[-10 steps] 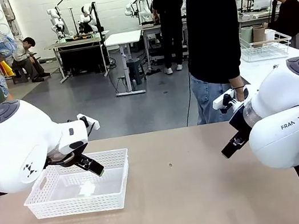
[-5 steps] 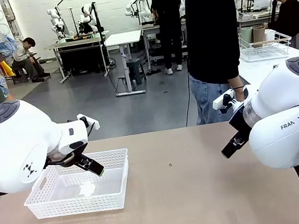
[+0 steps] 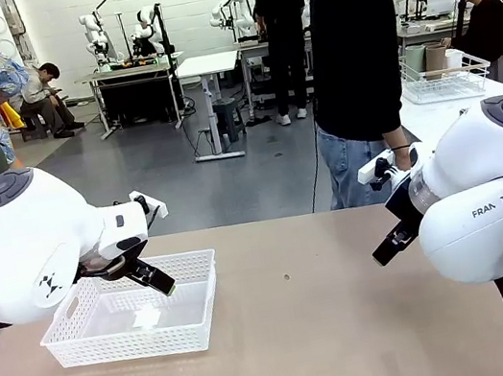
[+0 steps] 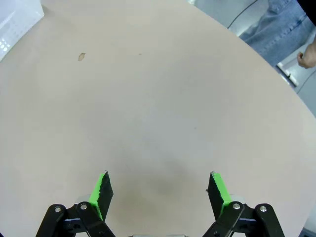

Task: Clean and organize the cups into the basket.
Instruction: Pick up the Organizing basket and move it to the center of the table, then pick up the Reusable plastic cup from the right side of the table and place it inside the Organizing basket.

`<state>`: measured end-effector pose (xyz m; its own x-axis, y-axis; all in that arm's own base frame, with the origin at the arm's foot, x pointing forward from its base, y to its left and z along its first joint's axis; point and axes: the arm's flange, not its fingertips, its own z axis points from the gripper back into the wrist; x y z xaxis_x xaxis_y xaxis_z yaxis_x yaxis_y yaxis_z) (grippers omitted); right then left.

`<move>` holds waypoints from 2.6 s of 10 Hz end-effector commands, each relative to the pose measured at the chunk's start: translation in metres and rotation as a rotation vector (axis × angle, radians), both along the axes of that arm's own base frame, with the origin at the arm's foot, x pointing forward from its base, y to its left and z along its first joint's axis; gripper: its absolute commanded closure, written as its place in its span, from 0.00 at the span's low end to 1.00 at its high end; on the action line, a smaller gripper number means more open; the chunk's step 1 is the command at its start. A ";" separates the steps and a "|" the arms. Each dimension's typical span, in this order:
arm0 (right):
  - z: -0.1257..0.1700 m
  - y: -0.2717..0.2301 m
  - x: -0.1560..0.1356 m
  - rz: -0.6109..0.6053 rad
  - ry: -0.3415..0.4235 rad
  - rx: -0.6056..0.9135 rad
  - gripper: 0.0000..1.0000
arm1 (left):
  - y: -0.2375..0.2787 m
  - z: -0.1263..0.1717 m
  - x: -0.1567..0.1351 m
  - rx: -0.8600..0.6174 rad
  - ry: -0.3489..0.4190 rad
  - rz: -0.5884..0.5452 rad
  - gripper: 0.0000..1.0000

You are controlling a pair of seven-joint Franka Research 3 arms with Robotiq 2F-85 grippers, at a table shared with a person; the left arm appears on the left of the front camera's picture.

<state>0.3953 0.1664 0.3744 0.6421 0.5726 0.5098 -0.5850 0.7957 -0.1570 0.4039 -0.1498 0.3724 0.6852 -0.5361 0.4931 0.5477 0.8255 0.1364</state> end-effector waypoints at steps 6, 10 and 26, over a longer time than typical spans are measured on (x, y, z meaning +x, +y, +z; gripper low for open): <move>0.061 0.023 -0.048 0.008 -0.106 -0.080 0.00 | -0.003 0.066 -0.044 0.091 -0.157 -0.039 0.00; 0.155 0.039 -0.116 -0.082 -0.071 -0.142 0.00 | -0.022 0.178 -0.115 0.131 -0.164 -0.038 0.00; 0.097 -0.032 -0.111 -0.091 0.485 0.246 0.00 | 0.056 0.153 -0.102 -0.401 0.316 -0.036 0.00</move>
